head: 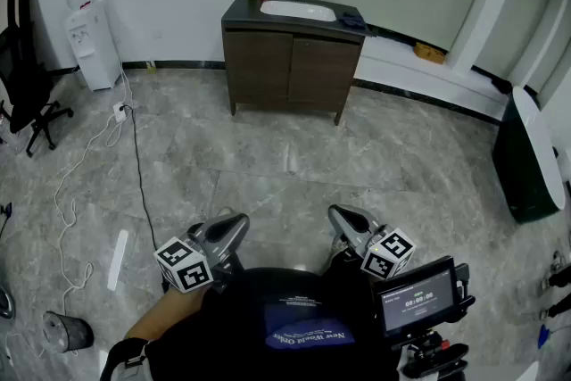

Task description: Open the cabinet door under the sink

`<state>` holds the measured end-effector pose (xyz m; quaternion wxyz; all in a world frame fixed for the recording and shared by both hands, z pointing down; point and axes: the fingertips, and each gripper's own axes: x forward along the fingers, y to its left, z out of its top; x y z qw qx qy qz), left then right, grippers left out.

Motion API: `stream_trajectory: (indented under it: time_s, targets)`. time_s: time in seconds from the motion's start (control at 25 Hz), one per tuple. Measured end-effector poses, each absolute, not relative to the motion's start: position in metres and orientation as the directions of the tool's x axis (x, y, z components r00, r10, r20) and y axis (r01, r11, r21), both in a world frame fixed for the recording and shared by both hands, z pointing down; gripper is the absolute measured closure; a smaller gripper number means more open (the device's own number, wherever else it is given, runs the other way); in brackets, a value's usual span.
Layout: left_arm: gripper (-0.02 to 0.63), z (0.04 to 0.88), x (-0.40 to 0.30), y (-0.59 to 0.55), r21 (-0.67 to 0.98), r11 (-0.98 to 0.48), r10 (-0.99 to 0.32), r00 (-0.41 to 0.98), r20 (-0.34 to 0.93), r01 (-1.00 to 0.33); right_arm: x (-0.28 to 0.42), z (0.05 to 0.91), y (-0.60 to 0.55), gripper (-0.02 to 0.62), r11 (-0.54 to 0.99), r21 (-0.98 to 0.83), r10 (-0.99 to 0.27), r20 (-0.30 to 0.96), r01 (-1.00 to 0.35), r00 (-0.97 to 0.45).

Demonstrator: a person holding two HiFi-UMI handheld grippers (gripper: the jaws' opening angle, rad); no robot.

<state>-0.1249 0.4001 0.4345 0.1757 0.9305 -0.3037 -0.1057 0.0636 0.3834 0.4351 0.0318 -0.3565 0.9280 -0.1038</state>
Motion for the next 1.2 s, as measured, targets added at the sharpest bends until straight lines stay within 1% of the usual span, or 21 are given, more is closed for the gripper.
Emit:
stream_trajectory:
  time_s: [0.32,0.6,1.04,1.2]
  targets:
    - [0.6,0.436,-0.126,0.396,0.391,-0.754,-0.603,0.793,-0.089,-0.529,0.063,0.436,0.379,0.595,0.725,-0.219,-0.667,0.014,-0.653,-0.745]
    - [0.6,0.436,-0.127,0.396,0.395,-0.744,-0.61,0.789,-0.07,-0.54,0.064,0.441,0.379,0.594,0.725,-0.257,-0.66,0.005,-0.639,-0.751]
    - [0.6,0.451,-0.107,0.366,0.393,-0.765,-0.58,0.811,-0.077,-0.51,0.075,0.452,0.352,0.594,0.717,-0.267,-0.666,0.009,-0.644,-0.746]
    - [0.6,0.451,-0.111,0.358,0.399,-0.762,-0.585,0.806,-0.085,-0.511,0.074,0.456,0.349,0.594,0.718,-0.26,-0.665,0.022,-0.646,-0.747]
